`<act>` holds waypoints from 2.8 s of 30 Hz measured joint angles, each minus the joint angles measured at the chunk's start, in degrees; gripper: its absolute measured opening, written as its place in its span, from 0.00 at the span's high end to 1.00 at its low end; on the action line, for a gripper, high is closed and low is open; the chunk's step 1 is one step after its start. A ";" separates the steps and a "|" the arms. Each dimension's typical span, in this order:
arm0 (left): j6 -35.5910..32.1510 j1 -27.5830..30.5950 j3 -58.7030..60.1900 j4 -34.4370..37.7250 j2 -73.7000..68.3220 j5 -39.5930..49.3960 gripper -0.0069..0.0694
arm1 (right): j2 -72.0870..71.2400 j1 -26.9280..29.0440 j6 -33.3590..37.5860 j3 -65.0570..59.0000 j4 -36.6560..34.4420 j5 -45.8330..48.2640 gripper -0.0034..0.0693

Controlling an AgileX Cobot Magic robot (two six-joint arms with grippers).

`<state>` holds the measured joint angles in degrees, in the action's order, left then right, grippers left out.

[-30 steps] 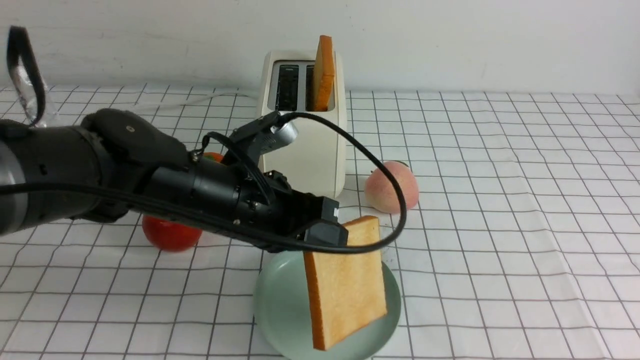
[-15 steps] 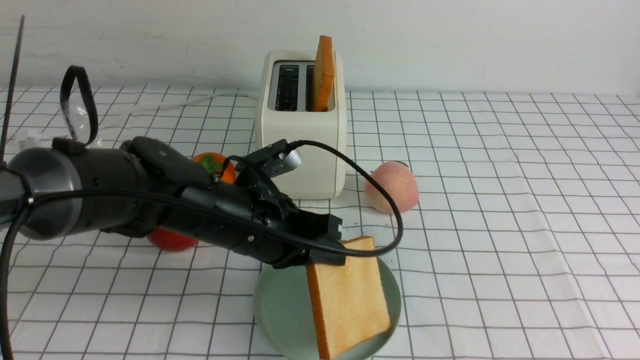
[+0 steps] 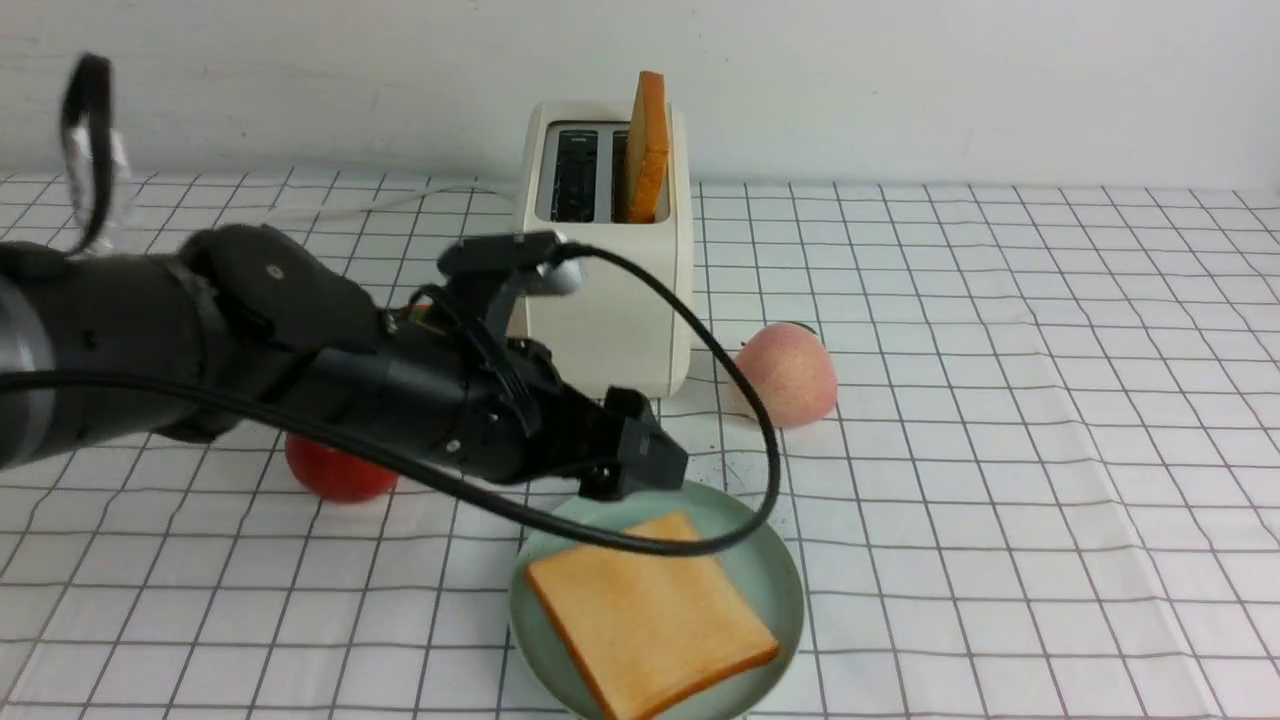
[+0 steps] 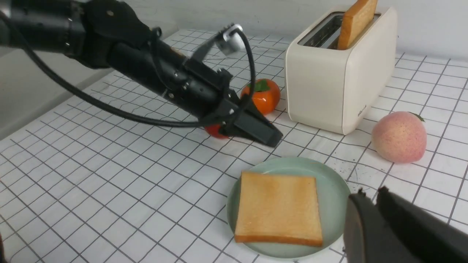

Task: Take toasted bread from bread machine on white checkered table place on plate.
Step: 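Place the slice of bread on the plate with the left gripper, then grasp the toast slice in the toaster and pull it up out of the slot with the right gripper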

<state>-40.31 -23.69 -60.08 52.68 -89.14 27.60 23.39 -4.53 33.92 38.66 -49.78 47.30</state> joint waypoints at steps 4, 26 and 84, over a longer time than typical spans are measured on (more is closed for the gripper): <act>0.42 0.00 0.00 -3.85 8.79 -2.07 0.17 | 0.27 0.00 -1.34 0.15 0.00 0.00 0.89; 35.51 0.00 0.00 -40.55 51.88 22.92 0.93 | 41.03 -1.42 -5.78 32.63 3.20 7.87 0.91; 35.53 0.00 0.00 -38.23 55.93 19.83 0.93 | 98.52 -24.11 -49.45 90.65 50.66 -12.73 0.82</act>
<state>-4.79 -23.69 -60.08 14.45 -33.21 47.43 121.91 -28.64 -15.53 129.31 0.88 34.57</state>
